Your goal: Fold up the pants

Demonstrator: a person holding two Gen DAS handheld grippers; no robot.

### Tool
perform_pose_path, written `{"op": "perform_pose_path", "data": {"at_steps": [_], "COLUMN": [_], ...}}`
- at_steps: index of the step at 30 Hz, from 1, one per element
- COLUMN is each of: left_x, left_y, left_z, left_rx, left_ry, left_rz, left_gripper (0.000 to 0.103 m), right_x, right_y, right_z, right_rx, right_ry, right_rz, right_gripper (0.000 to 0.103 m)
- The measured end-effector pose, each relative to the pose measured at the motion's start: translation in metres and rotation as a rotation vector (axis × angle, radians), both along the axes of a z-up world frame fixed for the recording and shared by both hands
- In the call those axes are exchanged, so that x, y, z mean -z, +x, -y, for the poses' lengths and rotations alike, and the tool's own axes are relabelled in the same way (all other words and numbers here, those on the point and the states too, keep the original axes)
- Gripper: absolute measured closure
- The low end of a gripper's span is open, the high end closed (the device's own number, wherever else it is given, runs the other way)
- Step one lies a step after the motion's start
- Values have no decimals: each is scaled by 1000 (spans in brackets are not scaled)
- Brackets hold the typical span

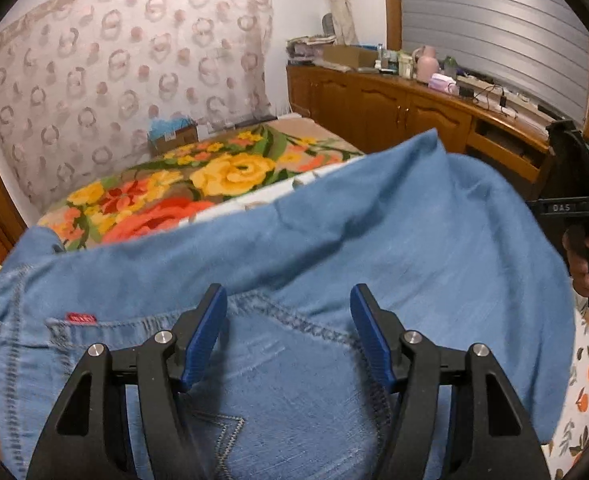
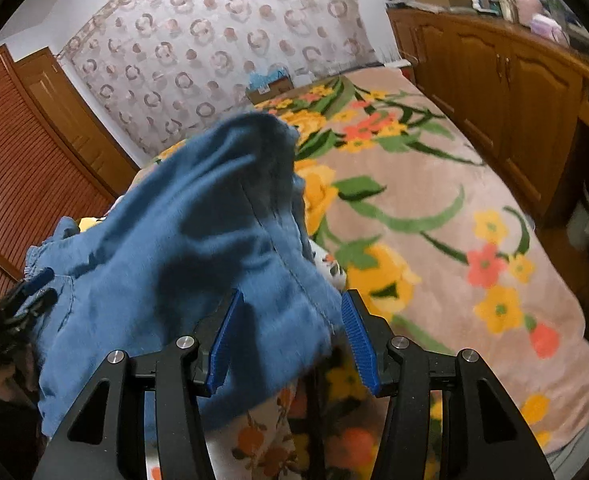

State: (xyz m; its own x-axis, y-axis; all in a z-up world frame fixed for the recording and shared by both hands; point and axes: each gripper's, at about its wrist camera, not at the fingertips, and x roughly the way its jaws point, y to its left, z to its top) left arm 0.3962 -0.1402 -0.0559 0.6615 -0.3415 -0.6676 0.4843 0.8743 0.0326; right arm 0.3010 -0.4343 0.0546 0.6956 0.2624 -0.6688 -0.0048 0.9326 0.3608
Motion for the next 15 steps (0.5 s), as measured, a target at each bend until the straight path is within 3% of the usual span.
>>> {"op": "perform_pose_path", "data": {"at_steps": [5,15], "left_x": [4,7], "left_y": [1,5], "left_z": [-6,-4], "left_rx": [-22,-32], "left_ry": [-40,-42], "left_rz": [-14,-28], "left_gripper": [38,38], "right_x": [14,28], "right_y": [-1,-7], "right_z": [0,9], "right_rx": [23,53], "right_ry": [98,237], "right_rz": [-20,-55], "right_gripper": [50,50]}}
